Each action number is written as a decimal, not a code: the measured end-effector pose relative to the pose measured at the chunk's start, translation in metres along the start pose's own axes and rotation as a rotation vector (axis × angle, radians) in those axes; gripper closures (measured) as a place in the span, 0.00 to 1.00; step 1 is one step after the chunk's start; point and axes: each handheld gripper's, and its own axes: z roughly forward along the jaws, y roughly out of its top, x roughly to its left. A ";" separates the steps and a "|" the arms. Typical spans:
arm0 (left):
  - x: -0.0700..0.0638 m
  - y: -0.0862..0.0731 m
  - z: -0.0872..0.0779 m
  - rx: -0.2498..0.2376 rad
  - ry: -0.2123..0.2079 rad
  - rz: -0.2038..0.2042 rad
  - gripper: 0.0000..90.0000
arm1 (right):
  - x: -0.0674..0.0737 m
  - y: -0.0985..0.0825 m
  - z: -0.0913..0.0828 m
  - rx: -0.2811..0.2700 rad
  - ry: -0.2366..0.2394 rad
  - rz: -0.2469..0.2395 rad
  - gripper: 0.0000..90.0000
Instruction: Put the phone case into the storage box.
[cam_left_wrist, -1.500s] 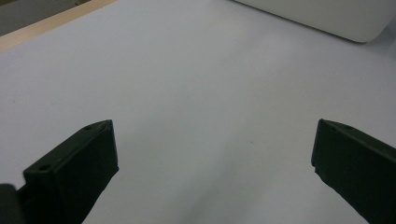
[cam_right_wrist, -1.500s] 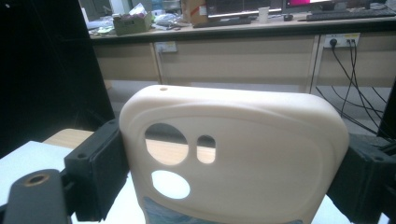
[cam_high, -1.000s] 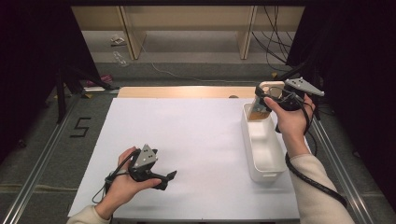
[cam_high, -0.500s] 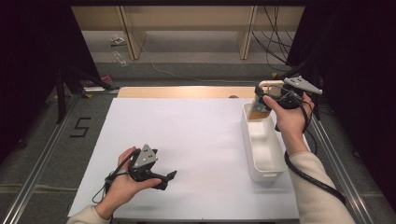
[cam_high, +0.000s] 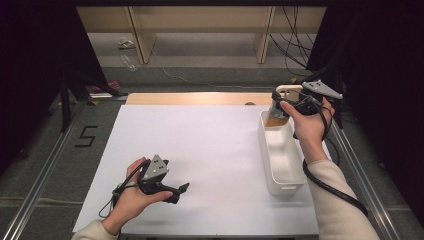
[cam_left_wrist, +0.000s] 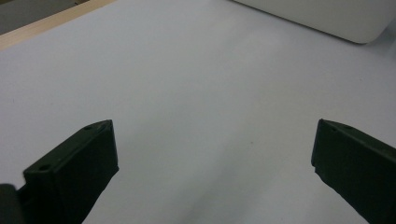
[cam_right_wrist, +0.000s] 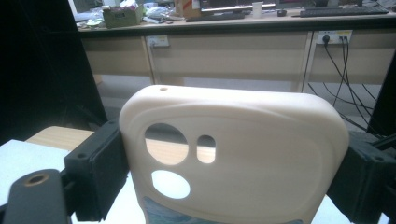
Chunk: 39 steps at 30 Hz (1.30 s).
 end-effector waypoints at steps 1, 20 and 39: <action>0.000 0.000 0.000 -0.002 0.001 -0.001 0.00 | 0.000 0.000 0.001 0.000 -0.001 -0.001 0.14; 0.000 0.000 0.000 -0.005 0.001 -0.002 0.00 | 0.002 0.002 0.009 0.004 -0.013 -0.014 0.14; 0.000 0.000 0.000 -0.005 0.002 -0.001 0.00 | -0.001 0.002 0.018 0.015 -0.032 -0.010 0.14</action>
